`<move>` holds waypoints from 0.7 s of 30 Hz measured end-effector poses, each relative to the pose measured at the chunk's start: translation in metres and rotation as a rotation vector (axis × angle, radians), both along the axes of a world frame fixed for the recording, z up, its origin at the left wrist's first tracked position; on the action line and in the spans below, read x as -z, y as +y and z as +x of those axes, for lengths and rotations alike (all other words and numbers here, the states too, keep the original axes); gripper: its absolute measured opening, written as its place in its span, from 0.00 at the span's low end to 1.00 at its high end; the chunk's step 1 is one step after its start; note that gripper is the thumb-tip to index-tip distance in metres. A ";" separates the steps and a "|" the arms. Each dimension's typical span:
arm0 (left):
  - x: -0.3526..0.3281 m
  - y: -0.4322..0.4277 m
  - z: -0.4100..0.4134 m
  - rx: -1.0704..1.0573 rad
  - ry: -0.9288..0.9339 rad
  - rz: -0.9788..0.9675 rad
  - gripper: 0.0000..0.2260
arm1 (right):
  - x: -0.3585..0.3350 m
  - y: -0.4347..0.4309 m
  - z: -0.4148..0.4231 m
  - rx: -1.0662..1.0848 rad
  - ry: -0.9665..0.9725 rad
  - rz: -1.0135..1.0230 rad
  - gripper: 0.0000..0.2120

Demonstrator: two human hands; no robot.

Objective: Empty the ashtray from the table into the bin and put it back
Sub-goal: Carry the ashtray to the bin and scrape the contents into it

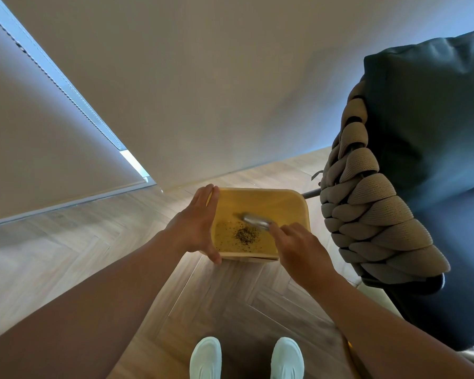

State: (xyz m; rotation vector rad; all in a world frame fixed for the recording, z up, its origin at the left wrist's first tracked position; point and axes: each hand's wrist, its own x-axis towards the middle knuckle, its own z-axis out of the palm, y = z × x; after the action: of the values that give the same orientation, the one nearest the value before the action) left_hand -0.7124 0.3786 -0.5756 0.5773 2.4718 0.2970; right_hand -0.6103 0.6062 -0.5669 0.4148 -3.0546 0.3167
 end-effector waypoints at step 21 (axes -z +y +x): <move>-0.010 0.004 -0.001 0.083 0.072 -0.120 0.71 | -0.009 0.012 -0.017 0.894 -0.501 -1.009 0.06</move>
State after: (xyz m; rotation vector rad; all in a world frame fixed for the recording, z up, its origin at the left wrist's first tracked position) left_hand -0.7137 0.3829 -0.5651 0.6478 2.5059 0.0966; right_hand -0.6277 0.6185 -0.5582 -1.1336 -2.5438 1.8703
